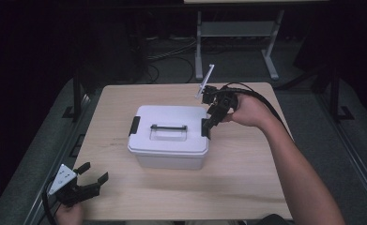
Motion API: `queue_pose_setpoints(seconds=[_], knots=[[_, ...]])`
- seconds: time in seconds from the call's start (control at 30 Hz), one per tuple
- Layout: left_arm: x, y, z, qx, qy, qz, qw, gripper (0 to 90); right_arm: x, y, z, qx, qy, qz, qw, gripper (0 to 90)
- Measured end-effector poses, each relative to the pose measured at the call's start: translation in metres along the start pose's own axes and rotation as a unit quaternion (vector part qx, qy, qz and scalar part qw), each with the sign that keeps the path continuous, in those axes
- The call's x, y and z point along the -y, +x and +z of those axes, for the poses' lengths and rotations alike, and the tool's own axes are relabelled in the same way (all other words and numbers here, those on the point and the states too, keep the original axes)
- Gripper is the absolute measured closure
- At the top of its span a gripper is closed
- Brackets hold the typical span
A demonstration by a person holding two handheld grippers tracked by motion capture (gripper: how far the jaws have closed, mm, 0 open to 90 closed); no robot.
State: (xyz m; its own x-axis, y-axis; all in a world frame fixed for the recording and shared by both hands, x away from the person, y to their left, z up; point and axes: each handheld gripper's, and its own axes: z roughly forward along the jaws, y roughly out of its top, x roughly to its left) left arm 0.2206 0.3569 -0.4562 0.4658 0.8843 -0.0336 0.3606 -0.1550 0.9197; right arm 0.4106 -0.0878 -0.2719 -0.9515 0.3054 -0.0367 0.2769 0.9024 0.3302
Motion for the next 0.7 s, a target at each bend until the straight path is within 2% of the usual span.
queue_pose_setpoints(seconds=[0.7], knots=[[-0.001,-0.002,0.000,0.000,-0.001,0.002,1.0000,15.0,0.039,-0.008,0.001,0.002,0.001,0.033,0.9994,38.6]])
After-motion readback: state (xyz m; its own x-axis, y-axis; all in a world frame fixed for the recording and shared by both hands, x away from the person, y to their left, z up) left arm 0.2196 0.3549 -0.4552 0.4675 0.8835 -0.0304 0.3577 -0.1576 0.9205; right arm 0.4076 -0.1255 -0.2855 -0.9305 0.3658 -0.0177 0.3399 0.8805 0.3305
